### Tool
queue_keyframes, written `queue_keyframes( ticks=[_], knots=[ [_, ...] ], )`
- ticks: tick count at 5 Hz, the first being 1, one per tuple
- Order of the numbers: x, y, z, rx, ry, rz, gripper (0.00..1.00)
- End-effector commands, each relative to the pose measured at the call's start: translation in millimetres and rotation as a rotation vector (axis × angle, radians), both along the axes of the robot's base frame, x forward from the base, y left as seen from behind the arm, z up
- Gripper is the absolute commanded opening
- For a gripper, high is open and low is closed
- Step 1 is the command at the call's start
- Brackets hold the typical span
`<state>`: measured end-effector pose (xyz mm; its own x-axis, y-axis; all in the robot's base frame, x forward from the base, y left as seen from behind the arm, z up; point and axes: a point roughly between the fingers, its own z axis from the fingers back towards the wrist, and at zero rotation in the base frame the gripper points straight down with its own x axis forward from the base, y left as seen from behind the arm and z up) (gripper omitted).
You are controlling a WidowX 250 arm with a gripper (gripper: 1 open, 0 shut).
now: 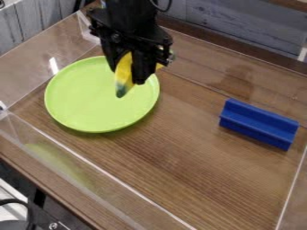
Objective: Put the banana in the green plate
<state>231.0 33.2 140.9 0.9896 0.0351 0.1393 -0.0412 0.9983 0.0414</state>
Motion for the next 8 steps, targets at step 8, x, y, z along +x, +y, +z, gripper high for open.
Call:
queue_keyframes(
  ticks=[8],
  knots=[
    [24.7,42.2,-55.5,0.037,-0.016,0.140,0.00]
  ],
)
